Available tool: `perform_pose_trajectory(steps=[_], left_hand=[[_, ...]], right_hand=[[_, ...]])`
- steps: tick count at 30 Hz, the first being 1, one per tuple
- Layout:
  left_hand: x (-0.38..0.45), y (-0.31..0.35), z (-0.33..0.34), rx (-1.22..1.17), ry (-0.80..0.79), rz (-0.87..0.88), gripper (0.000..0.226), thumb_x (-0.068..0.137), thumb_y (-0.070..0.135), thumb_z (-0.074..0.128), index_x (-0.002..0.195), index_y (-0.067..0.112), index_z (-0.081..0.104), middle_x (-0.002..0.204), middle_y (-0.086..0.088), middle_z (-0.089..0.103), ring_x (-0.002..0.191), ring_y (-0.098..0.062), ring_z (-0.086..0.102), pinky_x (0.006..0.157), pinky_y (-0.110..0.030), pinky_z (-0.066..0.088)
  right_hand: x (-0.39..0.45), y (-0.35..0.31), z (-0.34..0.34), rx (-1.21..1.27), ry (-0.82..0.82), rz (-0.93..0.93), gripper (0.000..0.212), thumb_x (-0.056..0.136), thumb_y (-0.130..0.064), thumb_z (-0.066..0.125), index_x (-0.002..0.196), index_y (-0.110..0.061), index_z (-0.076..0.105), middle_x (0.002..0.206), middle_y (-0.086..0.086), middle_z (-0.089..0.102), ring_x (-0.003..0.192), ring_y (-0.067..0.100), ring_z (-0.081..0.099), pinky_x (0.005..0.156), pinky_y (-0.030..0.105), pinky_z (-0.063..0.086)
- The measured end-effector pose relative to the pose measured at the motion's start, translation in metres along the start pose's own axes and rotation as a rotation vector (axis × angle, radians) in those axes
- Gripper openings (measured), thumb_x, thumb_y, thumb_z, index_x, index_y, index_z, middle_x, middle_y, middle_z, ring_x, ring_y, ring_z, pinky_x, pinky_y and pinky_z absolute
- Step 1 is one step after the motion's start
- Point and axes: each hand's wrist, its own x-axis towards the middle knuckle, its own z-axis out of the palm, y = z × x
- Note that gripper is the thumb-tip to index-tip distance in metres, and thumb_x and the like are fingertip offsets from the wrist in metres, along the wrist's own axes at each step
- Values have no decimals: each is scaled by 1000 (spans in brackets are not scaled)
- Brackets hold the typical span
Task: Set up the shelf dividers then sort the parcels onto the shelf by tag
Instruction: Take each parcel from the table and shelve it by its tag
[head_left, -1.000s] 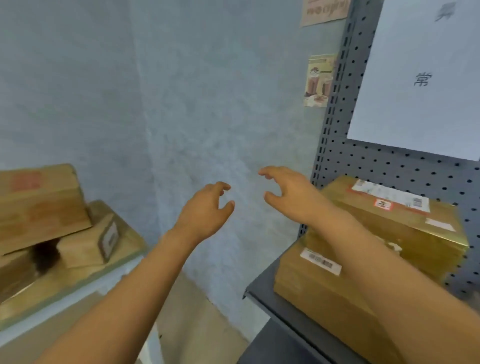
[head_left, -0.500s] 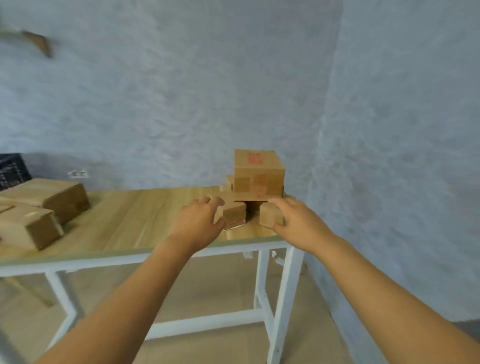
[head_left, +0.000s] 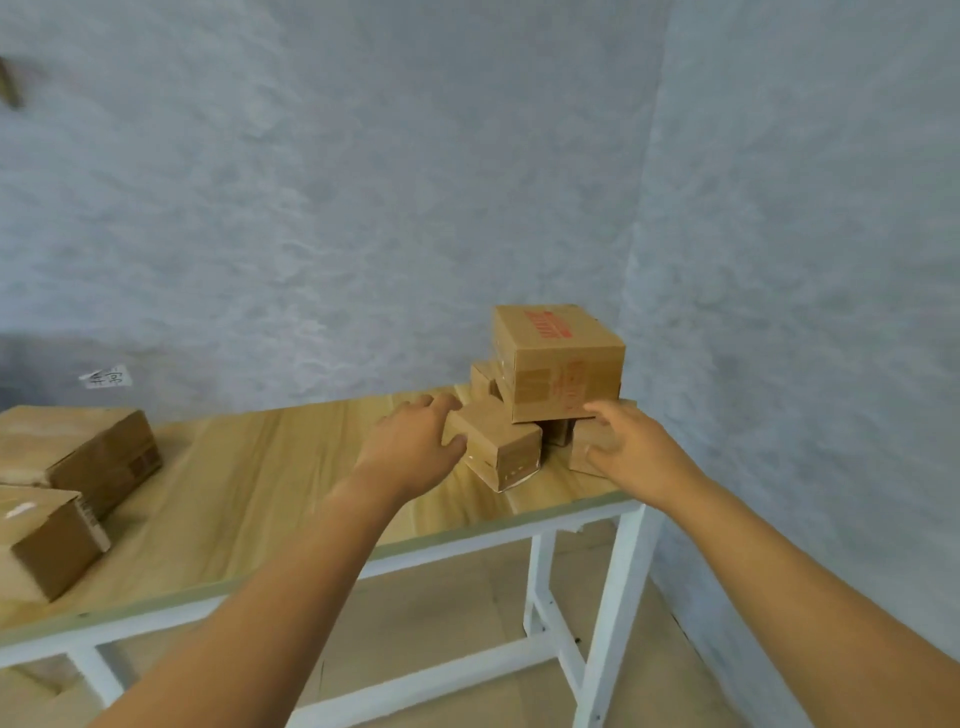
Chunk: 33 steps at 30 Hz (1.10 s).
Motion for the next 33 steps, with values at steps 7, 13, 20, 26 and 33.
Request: perform_pose_trajectory(steps=[7, 13, 20, 26, 33], left_hand=[[77, 6, 35, -345, -21, -94, 46, 97, 47, 51, 137, 25, 49, 135, -1, 57, 118, -22, 57, 94, -38, 49], [155, 22, 59, -702, -85, -337, 59, 95, 61, 45, 141, 24, 43, 110, 7, 58, 93, -15, 56, 83, -35, 42], [216, 28, 77, -920, -228, -533, 64, 94, 60, 50, 145, 26, 35, 126, 1, 46, 115, -27, 49, 100, -50, 47], [217, 22, 97, -1080, -296, -494, 57, 96, 58, 47, 145, 32, 34, 120, 6, 55, 98, -16, 58, 88, -42, 54], [217, 13, 93, -1160, -329, -468, 55, 96, 55, 49, 144, 32, 36, 115, 8, 56, 98, -19, 60, 83, -41, 56]], right_hand=[[58, 41, -18, 237, 222, 250, 39, 97, -26, 60, 134, -15, 54, 131, 10, 59, 112, 21, 55, 87, 24, 34], [135, 66, -23, 504, 228, 368, 52, 100, -45, 52, 143, -18, 42, 140, 7, 53, 124, 27, 54, 102, 40, 45], [203, 84, -11, 652, 38, 421, 49, 98, -53, 50, 137, -23, 47, 132, 1, 57, 119, 23, 56, 103, 43, 46], [203, 97, 19, 811, -3, 480, 40, 98, -60, 41, 128, -34, 44, 121, -4, 60, 113, 19, 58, 101, 43, 47], [203, 78, 14, 954, -21, 602, 47, 95, -58, 46, 130, -29, 54, 115, 3, 68, 108, 25, 65, 100, 50, 51]])
